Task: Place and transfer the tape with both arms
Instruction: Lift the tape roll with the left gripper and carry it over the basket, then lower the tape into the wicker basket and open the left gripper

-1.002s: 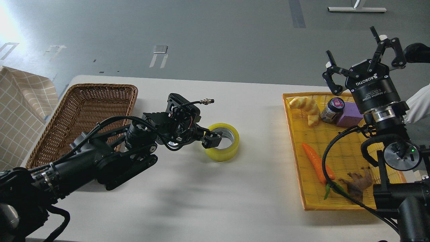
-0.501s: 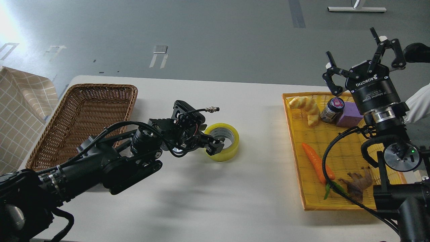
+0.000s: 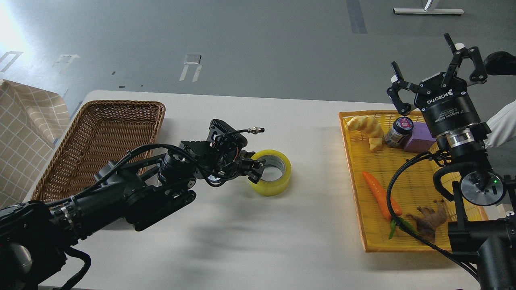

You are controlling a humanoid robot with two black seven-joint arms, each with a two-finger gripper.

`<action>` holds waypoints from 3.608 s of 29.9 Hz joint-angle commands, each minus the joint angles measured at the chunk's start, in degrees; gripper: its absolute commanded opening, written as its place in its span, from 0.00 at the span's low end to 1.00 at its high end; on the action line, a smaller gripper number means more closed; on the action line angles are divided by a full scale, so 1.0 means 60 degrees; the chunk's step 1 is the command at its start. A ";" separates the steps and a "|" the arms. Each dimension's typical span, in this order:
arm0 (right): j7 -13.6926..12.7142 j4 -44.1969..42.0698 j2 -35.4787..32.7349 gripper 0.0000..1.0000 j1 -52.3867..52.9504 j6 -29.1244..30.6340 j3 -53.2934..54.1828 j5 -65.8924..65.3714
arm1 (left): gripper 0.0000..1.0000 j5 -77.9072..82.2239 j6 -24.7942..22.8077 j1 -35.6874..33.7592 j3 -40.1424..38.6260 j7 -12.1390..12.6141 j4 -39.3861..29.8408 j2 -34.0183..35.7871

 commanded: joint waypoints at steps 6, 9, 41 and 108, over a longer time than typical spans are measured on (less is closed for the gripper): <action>0.0000 0.0005 0.0000 1.00 0.0000 0.0000 0.0014 0.0000 | 0.00 -0.0052 0.0012 -0.0255 -0.0160 0.0055 -0.0204 0.0116; 0.0000 0.0020 0.0000 1.00 0.0000 0.0000 0.0014 0.0000 | 0.00 -0.0110 0.0012 -0.0460 -0.0204 0.0070 -0.0248 0.0146; 0.0014 0.0020 0.0000 1.00 0.0029 0.0000 0.0014 0.0000 | 0.00 -0.2777 0.0143 -0.2467 -0.0218 -0.1292 -0.0571 0.5021; 0.0073 0.0005 0.0000 1.00 -0.0088 0.0000 -0.0249 0.0000 | 0.00 -0.3363 0.2897 0.1986 -0.0204 -0.2376 0.1128 0.7309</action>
